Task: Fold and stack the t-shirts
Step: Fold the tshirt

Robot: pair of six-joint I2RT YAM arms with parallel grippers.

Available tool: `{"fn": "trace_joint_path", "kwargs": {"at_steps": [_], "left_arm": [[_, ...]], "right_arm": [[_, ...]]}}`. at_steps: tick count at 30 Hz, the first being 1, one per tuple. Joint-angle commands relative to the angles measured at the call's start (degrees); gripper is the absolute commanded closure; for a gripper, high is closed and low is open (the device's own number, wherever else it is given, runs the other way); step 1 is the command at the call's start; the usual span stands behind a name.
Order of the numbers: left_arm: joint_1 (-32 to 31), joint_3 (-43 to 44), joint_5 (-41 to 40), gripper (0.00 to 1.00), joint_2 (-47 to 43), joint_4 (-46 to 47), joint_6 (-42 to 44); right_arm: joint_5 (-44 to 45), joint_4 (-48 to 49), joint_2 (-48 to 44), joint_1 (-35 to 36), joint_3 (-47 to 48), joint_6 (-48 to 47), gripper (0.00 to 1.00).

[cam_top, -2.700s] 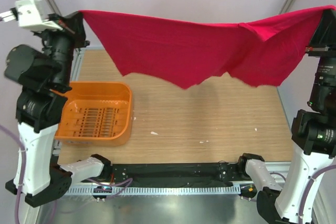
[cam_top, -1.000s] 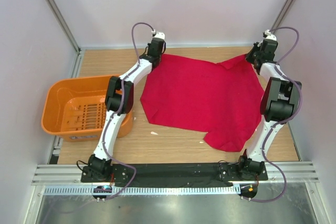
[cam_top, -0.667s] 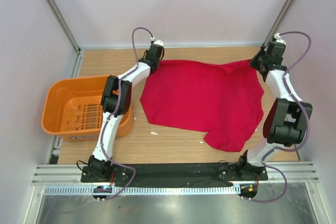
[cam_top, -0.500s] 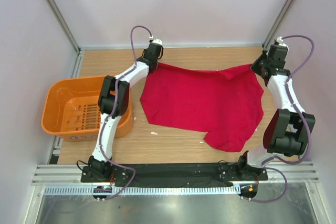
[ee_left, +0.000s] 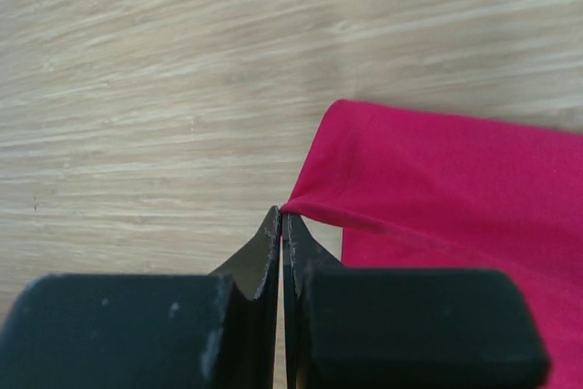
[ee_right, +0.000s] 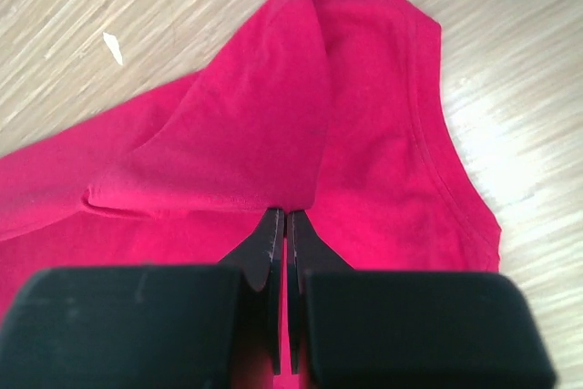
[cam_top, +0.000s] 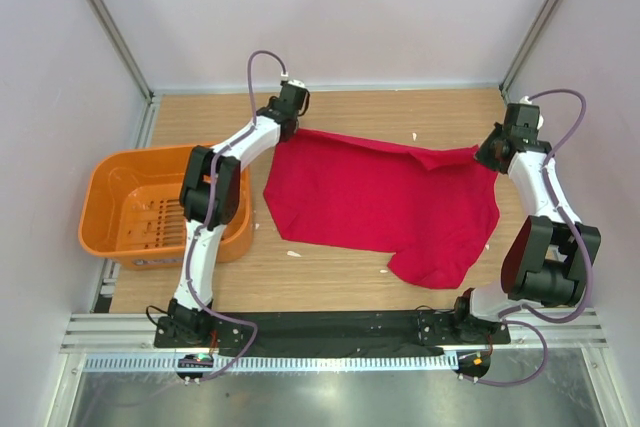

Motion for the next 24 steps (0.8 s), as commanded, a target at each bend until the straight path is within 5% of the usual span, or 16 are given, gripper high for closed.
{"fn": "trace_joint_path", "kwargs": {"at_steps": [1, 21, 23, 24], "left_arm": [[-0.84, -0.43, -1.16, 1.0, -2.9, -3.75, -0.7], [-1.19, -5.35, 1.73, 1.0, -5.8, -9.11, -4.83], [-1.19, -5.88, 3.48, 0.87, -6.67, -9.99, -5.7], [-1.28, -6.31, 4.19, 0.72, -7.29, -10.17, -6.4]], "right_arm": [[2.52, -1.5, -3.67, -0.26, -0.49, 0.52, 0.99], [5.33, -4.22, -4.02, -1.05, -4.36, 1.32, 0.99], [6.73, -5.71, -3.84, -1.22, -4.8, 1.14, 0.99], [7.26, -6.42, -4.19, -1.57, -5.06, 1.14, 0.98]]}}
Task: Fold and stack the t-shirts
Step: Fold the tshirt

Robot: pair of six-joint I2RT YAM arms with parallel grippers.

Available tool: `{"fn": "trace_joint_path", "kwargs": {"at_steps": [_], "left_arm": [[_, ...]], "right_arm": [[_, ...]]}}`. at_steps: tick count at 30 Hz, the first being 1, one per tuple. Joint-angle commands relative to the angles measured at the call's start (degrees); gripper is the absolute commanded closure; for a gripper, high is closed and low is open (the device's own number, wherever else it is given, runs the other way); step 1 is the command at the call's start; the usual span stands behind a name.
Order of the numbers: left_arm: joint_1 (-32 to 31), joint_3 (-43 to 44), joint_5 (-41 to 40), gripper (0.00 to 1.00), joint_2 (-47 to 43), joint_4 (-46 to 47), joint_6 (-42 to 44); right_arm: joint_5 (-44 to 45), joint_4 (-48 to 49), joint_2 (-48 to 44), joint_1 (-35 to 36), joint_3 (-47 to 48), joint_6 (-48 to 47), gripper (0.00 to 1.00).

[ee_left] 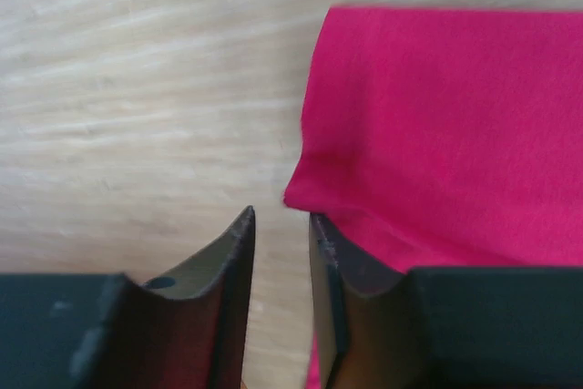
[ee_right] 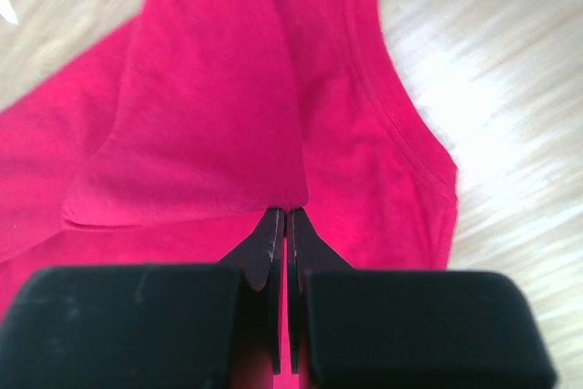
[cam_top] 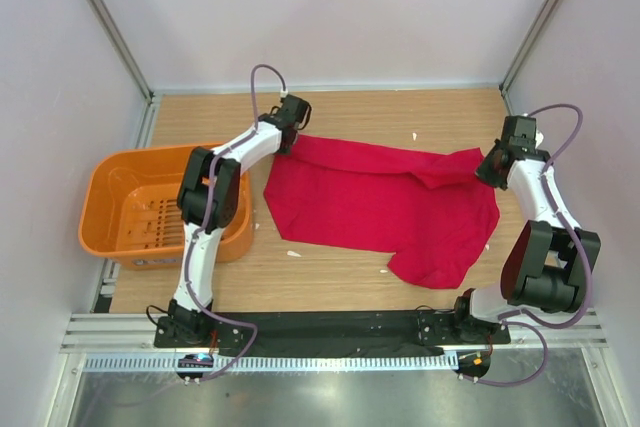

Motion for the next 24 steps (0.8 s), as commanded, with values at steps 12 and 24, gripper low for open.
{"fn": "trace_joint_path", "kwargs": {"at_steps": [12, 24], "left_arm": [[-1.31, 2.65, 3.41, 0.64, -12.43, -9.25, -16.76], [-1.05, 20.35, 16.16, 0.67, 3.13, -11.01, -11.4]], "right_arm": [[-1.84, 4.37, -4.44, -2.59, -2.16, 4.4, 0.43], [-7.48, 9.92, 21.32, -4.17, 19.2, 0.36, 0.46]]}}
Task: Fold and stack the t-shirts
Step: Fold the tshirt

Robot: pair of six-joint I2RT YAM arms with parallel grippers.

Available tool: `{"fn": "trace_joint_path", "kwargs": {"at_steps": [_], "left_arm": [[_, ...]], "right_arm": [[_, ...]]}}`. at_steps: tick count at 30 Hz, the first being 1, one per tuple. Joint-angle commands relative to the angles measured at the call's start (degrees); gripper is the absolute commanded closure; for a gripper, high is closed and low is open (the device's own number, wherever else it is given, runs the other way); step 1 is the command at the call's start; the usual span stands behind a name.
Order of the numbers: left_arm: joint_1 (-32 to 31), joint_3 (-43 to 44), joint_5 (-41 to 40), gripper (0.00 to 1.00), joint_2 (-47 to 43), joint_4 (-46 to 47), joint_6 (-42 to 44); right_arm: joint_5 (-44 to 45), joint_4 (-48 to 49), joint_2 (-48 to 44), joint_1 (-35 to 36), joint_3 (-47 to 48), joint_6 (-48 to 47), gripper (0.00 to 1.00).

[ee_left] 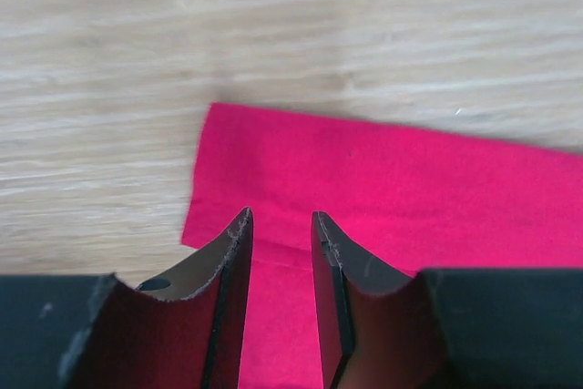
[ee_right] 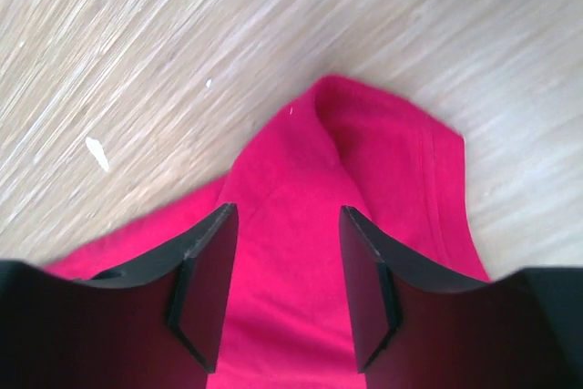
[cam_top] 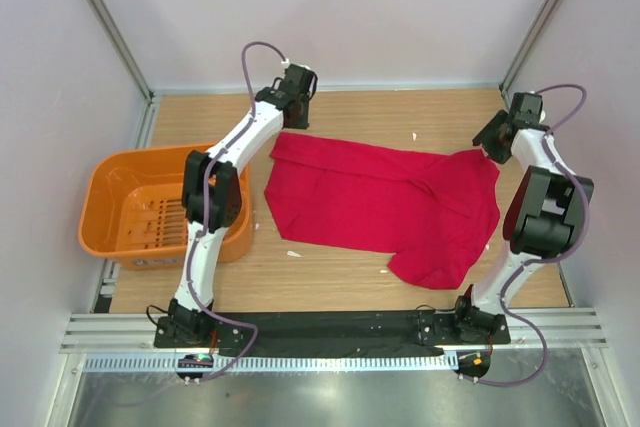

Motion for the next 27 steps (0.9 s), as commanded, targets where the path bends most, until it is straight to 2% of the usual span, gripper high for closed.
{"fn": "trace_joint_path", "kwargs": {"at_steps": [1, 5, 13, 19, 22, 23, 24, 27], "left_arm": [[0.11, 0.9, 3.66, 0.67, 2.93, -1.35, 1.04], [0.2, -0.76, 3.92, 0.68, 3.9, -1.26, 0.6], [1.43, -3.41, 3.83, 0.71, 4.6, -1.78, -0.63], [2.31, -3.41, 4.53, 0.73, 6.89, -4.42, -2.04], [2.4, -4.11, 4.71, 0.73, 6.63, -4.6, -2.56], [2.4, -4.55, 4.71, 0.73, 6.54, -4.6, -2.57], [2.4, -4.73, 4.71, 0.73, 6.19, -4.34, -2.65], [2.4, -4.82, 4.8, 0.73, 5.05, -4.33, -2.74]], "right_arm": [[-1.21, 1.79, 3.0, -1.07, 4.5, -2.07, 0.48], [-2.08, 1.89, 6.26, -1.33, 6.26, -1.55, 0.57], [-2.0, 3.37, 10.48, -1.51, 6.7, -2.25, 0.58], [-0.95, 4.26, 12.86, -2.04, 7.58, -2.25, 0.65], [0.02, 3.99, 12.95, -3.0, 7.93, -2.25, 0.8], [0.28, 4.08, 12.95, -3.18, 7.93, -2.25, 0.89], [1.42, 3.99, 12.77, -3.44, 8.02, -2.25, 0.94], [5.28, 1.1, 12.16, -3.88, 9.42, -2.25, 0.99]]}}
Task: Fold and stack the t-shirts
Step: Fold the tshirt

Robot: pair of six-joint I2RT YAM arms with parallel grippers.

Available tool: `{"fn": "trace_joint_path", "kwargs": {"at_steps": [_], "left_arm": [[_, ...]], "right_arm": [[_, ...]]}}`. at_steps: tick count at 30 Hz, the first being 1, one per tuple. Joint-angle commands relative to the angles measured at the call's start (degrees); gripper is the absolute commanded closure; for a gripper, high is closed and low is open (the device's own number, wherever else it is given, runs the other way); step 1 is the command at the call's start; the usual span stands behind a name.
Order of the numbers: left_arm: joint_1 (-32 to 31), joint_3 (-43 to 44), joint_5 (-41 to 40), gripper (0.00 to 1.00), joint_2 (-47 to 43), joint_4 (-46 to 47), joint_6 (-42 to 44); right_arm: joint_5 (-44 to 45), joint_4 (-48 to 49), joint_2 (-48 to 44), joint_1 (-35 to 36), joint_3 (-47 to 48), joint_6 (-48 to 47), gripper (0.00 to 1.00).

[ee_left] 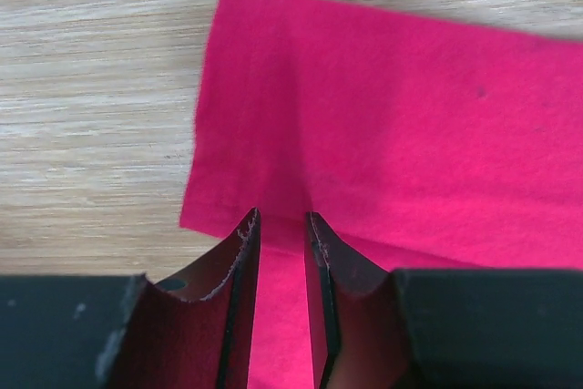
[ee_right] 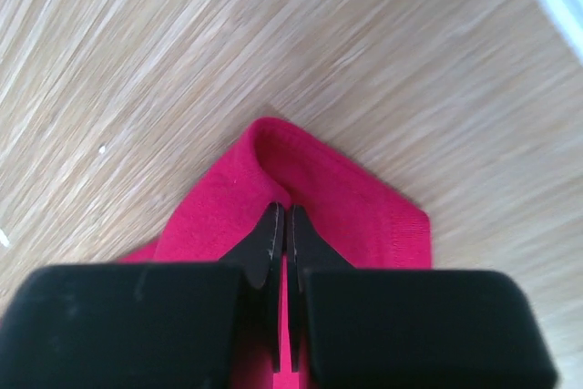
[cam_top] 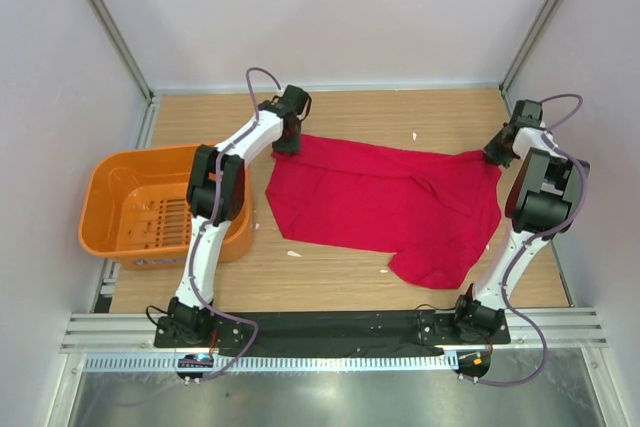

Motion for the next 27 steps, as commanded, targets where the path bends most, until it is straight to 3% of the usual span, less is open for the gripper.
{"fn": "trace_joint_path", "kwargs": {"at_steps": [1, 3, 7, 9, 11, 15, 20, 27], "left_arm": [[0.08, 0.1, 0.73, 0.73, -1.68, -0.25, -1.06], [0.08, 0.28, 0.65, 0.73, -2.65, -0.51, -1.76], [0.08, 0.45, 0.73, 0.71, -4.58, -1.04, -2.64], [0.08, 0.54, 0.3, 0.7, -5.98, -1.65, -2.47], [0.08, 0.54, -0.67, 0.69, -7.3, -2.18, -2.03], [0.08, 0.19, -0.76, 0.68, -8.37, -2.18, -1.15], [0.87, -1.74, 1.44, 0.68, -7.75, -0.69, 1.22], [3.24, 0.1, 1.88, 0.7, -3.97, -1.65, 3.33]], "right_arm": [[5.84, -1.89, -1.72, -0.85, 3.63, -0.28, 0.99], [6.9, -3.22, -2.95, -0.85, 3.46, 1.12, 0.99], [5.94, -6.73, -4.53, -0.85, 3.55, 2.09, 0.72], [6.37, -7.79, -6.02, -0.85, 3.98, 1.57, 0.69], [6.29, -10.16, -8.13, -0.85, 4.08, 0.86, 0.53], [3.57, -11.05, -12.26, -0.85, -0.13, 1.12, 0.44], [-2.23, -8.68, -20.87, -0.85, -13.03, 4.28, 0.46], [-3.47, -9.46, -27.21, -0.85, -21.76, 1.84, 0.71]]}}
